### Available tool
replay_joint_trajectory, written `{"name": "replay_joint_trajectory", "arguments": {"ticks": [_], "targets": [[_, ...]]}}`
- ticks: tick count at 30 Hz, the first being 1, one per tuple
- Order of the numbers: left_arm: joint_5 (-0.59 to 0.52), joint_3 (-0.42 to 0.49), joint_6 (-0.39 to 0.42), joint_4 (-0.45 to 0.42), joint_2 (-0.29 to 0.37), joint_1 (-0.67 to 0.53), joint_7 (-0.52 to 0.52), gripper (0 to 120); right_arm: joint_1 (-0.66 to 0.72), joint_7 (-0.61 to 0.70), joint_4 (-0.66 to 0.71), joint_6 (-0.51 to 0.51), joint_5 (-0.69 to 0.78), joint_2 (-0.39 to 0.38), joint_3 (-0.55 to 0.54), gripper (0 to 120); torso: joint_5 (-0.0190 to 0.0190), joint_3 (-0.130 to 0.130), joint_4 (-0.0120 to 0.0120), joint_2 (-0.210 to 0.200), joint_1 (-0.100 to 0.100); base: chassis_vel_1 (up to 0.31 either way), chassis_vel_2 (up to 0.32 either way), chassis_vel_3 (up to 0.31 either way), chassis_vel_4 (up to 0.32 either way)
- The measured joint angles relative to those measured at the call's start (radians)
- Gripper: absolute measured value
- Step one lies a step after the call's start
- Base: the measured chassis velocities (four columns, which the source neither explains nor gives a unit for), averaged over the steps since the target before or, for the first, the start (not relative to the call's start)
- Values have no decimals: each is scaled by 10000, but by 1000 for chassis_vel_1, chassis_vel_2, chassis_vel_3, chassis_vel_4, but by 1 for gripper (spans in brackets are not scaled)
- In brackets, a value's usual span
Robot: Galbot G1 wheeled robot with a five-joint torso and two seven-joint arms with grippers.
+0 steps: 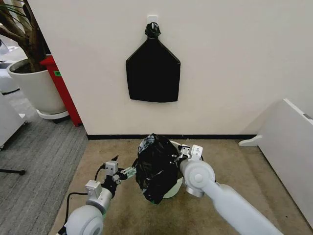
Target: Place the garbage bag over the trash bin.
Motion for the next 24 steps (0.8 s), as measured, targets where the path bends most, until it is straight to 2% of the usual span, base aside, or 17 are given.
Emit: {"name": "replay_joint_trajectory", "arguments": {"ticks": [7,11,15,18,24], "targets": [[-413,167,429,204,185,-734,-208,100,-152,-36,-75,-9,-702,-38,2,0,2,0,-1,0,0,0,0,0,0],[-826,488,973,220,319,-1171,-343,100,-122,-68,-59,9,-729,9,2,0,1,0,0,0,0,0,0,0,0],[-1363,999,1493,144,432,-1577,-536,100,-86,-100,-87,21,-743,49,10,0,0,0,0,0,0,0,0,0,0],[-2062,1824,2260,130,478,-2398,-993,100,-104,-123,-100,67,-745,89,45,0,1,0,2,0,0,0,0,0,0],[-2586,2603,3065,395,161,-3519,-1822,100,-255,-149,-54,87,-747,85,180,0,3,1,-2,0,0,0,0,0,0]]}}
